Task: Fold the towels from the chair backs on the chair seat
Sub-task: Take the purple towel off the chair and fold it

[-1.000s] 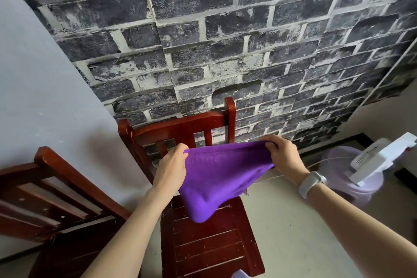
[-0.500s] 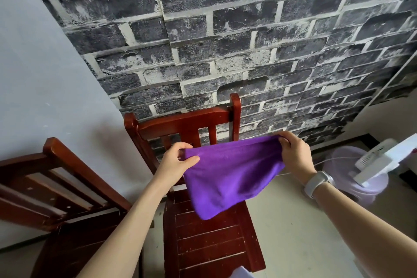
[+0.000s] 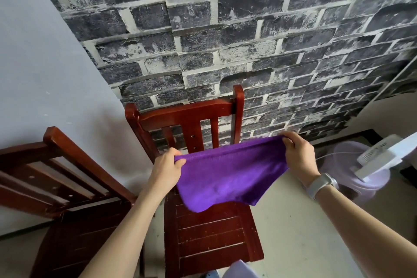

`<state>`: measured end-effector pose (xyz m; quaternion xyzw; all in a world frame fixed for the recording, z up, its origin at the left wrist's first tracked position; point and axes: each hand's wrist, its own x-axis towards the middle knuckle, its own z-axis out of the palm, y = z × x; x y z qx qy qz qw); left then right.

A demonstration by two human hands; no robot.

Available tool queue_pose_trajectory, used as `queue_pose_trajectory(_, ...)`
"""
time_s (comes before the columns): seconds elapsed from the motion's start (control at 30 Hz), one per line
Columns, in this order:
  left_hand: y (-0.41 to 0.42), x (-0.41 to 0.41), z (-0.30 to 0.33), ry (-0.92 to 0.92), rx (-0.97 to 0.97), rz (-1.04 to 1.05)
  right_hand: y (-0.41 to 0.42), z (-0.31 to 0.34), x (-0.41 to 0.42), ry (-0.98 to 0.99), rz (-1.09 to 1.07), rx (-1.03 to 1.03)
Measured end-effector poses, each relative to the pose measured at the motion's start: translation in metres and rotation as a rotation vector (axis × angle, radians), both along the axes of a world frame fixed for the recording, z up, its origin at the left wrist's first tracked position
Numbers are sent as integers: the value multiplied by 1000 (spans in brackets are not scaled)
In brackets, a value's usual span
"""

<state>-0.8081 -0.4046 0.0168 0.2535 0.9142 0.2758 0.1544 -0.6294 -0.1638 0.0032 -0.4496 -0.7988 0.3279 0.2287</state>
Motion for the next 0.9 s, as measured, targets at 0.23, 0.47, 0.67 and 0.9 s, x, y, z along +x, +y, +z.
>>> queue_pose_trajectory(0.23,-8,24,-30,-219,105,80,-16,-33,18,-36,17,-78)
queue_pose_trajectory(0.47,-19,38,-41,-180,310,70,-21,-53,31,-46,-22,-109)
queue_pose_trajectory(0.67,-34,35,-53,-216,74,198,-20,-60,42,-43,-25,-117)
queue_pose_trajectory(0.9,-47,51,-71,-227,-89,173,-28,-74,54,-56,32,-154)
